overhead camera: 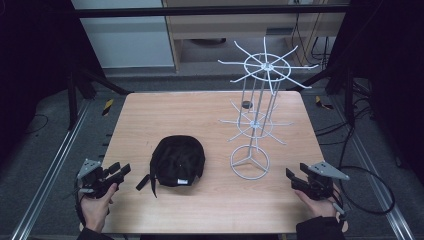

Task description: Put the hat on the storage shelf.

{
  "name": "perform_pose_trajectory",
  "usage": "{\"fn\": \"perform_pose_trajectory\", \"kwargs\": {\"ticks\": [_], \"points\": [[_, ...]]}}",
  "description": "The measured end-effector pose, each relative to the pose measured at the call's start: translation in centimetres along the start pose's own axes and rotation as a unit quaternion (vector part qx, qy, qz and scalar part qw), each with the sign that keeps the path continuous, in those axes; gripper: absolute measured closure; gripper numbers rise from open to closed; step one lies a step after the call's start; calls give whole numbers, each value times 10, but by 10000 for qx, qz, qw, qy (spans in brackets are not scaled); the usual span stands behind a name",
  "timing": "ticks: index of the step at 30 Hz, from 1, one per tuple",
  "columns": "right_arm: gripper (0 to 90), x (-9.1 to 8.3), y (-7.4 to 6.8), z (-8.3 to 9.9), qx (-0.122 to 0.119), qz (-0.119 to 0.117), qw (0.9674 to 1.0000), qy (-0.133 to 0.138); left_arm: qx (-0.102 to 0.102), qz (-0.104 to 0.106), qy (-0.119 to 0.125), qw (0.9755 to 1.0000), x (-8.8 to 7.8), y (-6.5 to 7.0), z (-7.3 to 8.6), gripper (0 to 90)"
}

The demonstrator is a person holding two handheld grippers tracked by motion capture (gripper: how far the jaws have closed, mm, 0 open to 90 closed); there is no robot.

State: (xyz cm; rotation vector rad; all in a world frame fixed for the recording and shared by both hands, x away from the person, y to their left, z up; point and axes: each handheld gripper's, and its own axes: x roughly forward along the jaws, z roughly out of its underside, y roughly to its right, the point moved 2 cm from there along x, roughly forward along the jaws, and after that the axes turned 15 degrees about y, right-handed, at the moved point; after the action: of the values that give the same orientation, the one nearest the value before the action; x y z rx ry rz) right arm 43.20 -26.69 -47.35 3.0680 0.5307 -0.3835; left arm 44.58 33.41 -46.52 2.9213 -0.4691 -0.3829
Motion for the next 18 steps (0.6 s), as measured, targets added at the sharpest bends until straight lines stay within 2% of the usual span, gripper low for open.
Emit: {"fn": "perform_pose_trajectory", "kwargs": {"ticks": [4,7,8,10,14,18], "points": [[486,-1,-12,0,-36,-234,9997,-82,142,62,81,9998,-3,10,-3,528],[584,-3,-19,-1,35,-447,9989,-108,167,99,121,9997,-4,15,-5,513],[584,-3,-19,-1,35,-447,9989,-108,167,99,121,9997,-4,15,-5,507],[621,-2,-23,-2,60,-632,9979,-105,201,152,73,9997,-3,18,-6,498],[655,0,-34,-2,-11,-837,9964,-149,223,160,80,9996,-1,22,-8,497],[665,2,-44,-6,-75,-947,9954,-96,226,193,111,9995,1,25,-12,498]]}}
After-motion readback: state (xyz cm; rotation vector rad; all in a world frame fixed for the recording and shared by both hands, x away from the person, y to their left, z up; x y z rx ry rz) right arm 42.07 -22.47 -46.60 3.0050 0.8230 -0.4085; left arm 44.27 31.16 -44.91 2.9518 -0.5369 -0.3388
